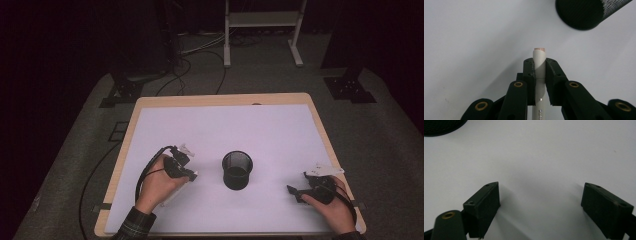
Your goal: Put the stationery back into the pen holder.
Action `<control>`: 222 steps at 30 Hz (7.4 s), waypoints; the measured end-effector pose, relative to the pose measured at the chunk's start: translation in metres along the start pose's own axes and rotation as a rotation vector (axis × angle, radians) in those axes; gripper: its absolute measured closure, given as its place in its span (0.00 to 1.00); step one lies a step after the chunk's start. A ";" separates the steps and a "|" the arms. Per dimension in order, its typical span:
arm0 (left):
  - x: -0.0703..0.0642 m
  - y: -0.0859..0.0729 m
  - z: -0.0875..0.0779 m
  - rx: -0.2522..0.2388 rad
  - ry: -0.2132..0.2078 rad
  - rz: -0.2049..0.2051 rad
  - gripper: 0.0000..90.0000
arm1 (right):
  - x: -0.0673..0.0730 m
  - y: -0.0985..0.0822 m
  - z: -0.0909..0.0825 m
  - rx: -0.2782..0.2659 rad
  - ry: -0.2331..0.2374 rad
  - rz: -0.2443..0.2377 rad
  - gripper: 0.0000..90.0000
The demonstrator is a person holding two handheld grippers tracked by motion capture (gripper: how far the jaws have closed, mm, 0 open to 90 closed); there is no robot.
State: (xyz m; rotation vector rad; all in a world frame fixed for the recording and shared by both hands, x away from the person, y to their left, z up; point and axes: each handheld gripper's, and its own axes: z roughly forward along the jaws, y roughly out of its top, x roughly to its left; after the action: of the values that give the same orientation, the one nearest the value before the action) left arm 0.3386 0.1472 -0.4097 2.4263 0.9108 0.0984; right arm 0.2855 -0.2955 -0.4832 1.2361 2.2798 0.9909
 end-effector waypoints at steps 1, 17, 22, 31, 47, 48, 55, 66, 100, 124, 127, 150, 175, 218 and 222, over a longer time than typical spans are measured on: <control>0.000 0.000 -0.003 -0.025 -0.003 -0.003 0.88 | 0.000 0.000 0.000 0.000 0.000 0.000 0.16; -0.002 0.006 -0.035 -0.374 -0.059 0.017 0.88 | 0.000 0.000 0.000 0.000 0.000 -0.003 0.16; -0.003 0.010 -0.044 -0.459 -0.083 0.026 0.88 | 0.000 0.000 0.000 0.000 0.000 -0.002 0.16; -0.003 0.023 -0.054 -0.583 -0.146 0.059 0.88 | 0.000 0.000 0.000 -0.001 -0.001 -0.004 0.16; -0.021 0.067 -0.054 -0.671 -0.202 0.138 0.88 | 0.000 0.000 0.000 -0.003 -0.001 -0.001 0.16; -0.022 0.071 -0.053 -0.676 -0.203 0.150 0.88 | 0.000 0.000 0.000 0.000 -0.001 -0.001 0.16; -0.031 0.090 -0.046 -0.698 -0.224 0.179 0.88 | 0.000 0.000 0.000 -0.002 -0.001 -0.002 0.16; -0.044 0.114 -0.035 -0.745 -0.257 0.206 0.88 | 0.000 0.000 0.000 -0.003 -0.001 -0.003 0.16; -0.047 0.102 0.023 -0.658 -0.269 0.206 0.87 | 0.000 0.000 0.000 -0.003 -0.002 -0.004 0.16; -0.041 0.083 0.040 -0.578 -0.258 0.180 0.87 | 0.000 0.000 0.000 -0.004 -0.002 -0.006 0.16; -0.041 0.082 0.042 -0.564 -0.256 0.181 0.87 | -0.001 0.000 0.000 -0.005 -0.002 -0.008 0.16; -0.038 0.078 0.026 -0.541 -0.195 0.194 0.58 | 0.000 0.000 0.000 -0.003 -0.001 -0.003 0.16; -0.003 0.016 -0.013 -0.398 -0.024 0.111 0.21 | 0.000 0.000 0.000 -0.003 0.000 -0.002 0.16; 0.026 -0.117 -0.020 -0.231 0.159 -0.030 0.11 | 0.000 0.000 0.000 -0.003 0.000 -0.001 0.16; 0.026 -0.128 -0.016 -0.194 0.181 -0.021 0.11 | 0.000 0.000 0.000 -0.003 0.000 -0.001 0.16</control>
State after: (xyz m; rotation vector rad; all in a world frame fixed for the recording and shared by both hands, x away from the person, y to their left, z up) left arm 0.2794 0.2514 -0.4651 2.2536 0.9581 0.3866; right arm 0.2853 -0.2956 -0.4835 1.2334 2.2776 0.9938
